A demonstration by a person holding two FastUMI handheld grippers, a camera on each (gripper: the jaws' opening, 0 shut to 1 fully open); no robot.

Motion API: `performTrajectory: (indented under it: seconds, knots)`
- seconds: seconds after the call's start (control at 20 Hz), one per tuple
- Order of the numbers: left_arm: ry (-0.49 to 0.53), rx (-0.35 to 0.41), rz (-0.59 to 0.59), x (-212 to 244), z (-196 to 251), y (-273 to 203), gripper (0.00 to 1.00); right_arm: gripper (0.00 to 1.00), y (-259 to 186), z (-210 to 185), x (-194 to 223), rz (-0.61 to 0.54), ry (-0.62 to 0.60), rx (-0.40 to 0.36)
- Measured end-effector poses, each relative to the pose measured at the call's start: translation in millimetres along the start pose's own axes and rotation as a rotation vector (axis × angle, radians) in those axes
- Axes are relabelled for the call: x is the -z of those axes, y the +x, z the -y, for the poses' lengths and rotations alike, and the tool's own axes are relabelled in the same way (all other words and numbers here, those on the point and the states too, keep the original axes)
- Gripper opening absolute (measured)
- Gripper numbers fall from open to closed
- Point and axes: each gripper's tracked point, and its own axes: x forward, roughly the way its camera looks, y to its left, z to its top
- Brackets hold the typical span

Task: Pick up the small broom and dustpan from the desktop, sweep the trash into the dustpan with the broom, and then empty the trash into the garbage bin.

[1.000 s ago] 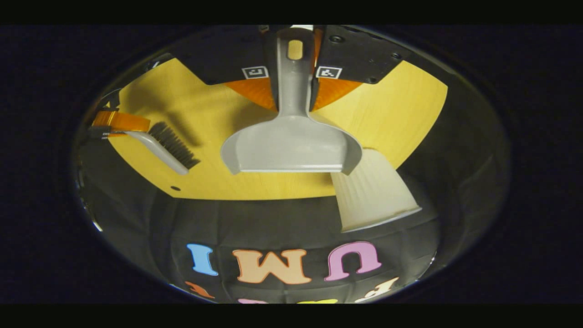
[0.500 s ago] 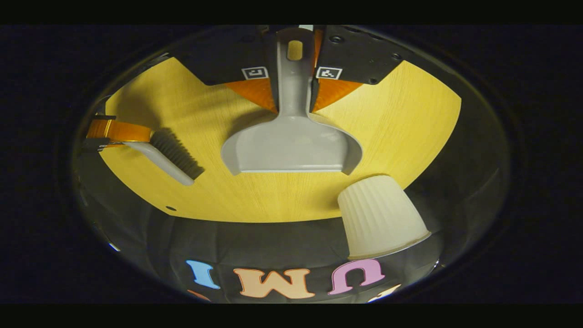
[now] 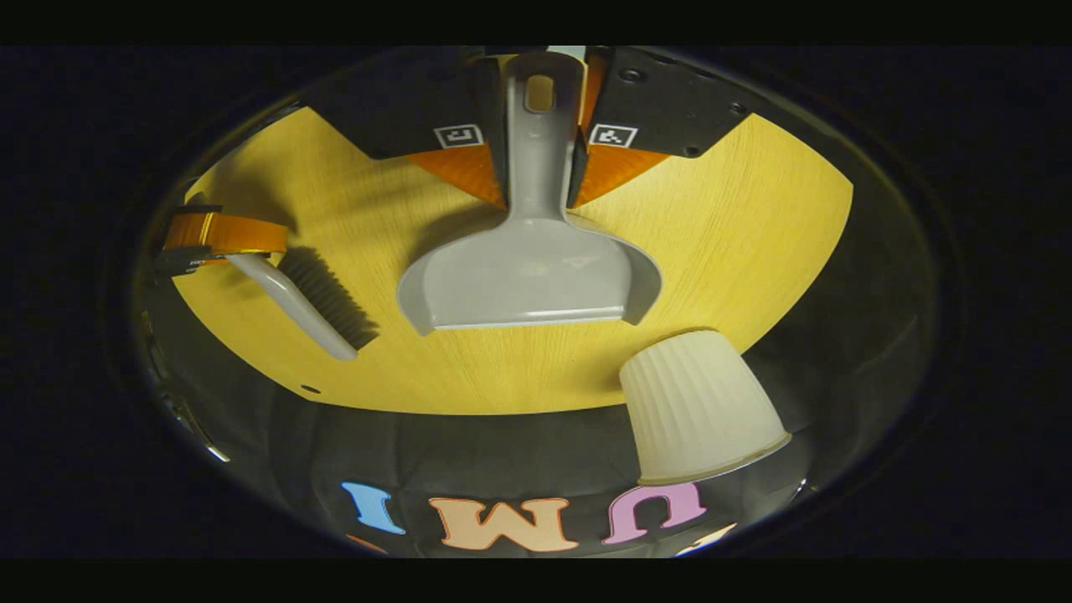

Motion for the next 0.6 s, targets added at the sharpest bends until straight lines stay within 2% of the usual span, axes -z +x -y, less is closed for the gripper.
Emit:
performTrajectory:
  seconds: [0.15, 0.2, 0.25, 0.35, 0.4, 0.45, 0.6]
  knots:
    - [0.009, 0.002, -0.031, 10, 0, -2, 0.39, 0.29, 0, -2, 5, -0.026, 0.001, -0.015]
    - [0.006, 0.000, -0.036, 14, 0, -2, 0.43, 0.45, 0, -3, 7, -0.037, 0.001, -0.021]
    - [0.008, -0.001, -0.035, 15, 0, -5, 0.47, 0.50, 1, -6, 6, -0.025, 0.004, -0.033]
    - [0.014, -0.006, -0.027, 14, -2, -7, 0.63, 0.69, 4, -9, 4, -0.016, 0.009, -0.047]
    - [0.014, -0.006, -0.024, 15, -1, -7, 0.79, 0.84, 4, -8, 5, -0.013, 0.009, -0.047]
    - [0.015, -0.007, -0.018, 13, -2, -9, 0.84, 0.93, 4, -7, 4, -0.017, 0.008, -0.046]
    - [0.013, -0.006, 0.013, 6, -4, -16, 0.87, 0.93, 1, -8, 2, -0.008, 0.005, -0.050]
